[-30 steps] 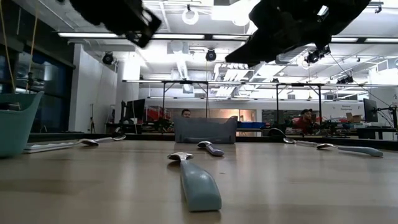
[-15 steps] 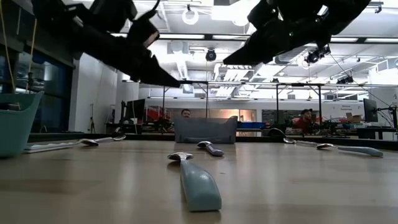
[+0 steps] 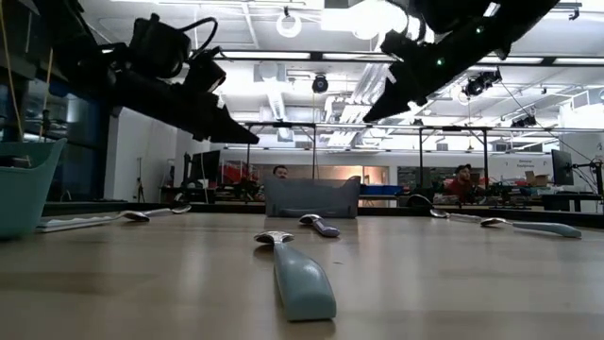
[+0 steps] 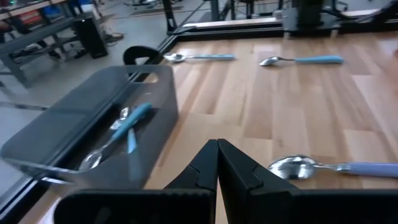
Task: Sort silverware by color (type)
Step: Put the blue spoon into the black bin
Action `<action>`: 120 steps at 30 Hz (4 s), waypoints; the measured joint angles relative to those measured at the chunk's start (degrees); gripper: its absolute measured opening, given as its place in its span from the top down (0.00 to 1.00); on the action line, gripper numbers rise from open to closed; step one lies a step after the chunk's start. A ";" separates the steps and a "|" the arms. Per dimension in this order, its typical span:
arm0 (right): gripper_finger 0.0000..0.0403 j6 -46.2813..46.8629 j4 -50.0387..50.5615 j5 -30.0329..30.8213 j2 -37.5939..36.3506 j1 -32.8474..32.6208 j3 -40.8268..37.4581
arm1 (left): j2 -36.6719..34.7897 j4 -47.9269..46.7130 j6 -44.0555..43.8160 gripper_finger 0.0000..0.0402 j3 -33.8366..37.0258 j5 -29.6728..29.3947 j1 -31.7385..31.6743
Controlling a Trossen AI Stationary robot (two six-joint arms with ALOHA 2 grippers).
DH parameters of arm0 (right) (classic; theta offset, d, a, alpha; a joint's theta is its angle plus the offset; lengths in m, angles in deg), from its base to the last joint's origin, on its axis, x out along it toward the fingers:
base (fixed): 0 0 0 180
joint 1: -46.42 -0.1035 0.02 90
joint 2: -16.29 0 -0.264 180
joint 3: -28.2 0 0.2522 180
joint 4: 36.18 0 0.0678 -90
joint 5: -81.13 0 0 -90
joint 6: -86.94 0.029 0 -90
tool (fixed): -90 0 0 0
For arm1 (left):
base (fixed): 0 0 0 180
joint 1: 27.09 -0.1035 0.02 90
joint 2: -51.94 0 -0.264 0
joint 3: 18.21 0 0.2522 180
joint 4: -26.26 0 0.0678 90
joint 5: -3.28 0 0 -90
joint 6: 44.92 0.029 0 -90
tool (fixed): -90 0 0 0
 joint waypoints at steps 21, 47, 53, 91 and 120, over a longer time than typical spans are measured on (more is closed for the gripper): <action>0.72 23.44 27.89 9.70 -0.06 18.22 4.38 | 0.00 -0.50 -2.01 1.00 0.00 -0.09 -2.10; 0.67 66.02 50.49 -8.36 -0.02 0.06 -1.25 | 0.35 0.35 -1.80 1.00 2.91 -0.21 -1.77; 0.67 75.95 50.36 -7.47 -0.04 -7.66 -2.96 | 0.35 -0.55 -1.59 1.00 2.91 -0.22 -1.77; 0.99 74.36 45.34 -0.64 0.26 -9.32 -9.21 | 0.13 7.70 -7.19 1.00 11.30 -0.22 -1.83; 0.99 12.97 43.71 3.07 29.06 12.07 43.68 | 0.09 9.84 -7.15 1.00 11.26 -0.20 -1.83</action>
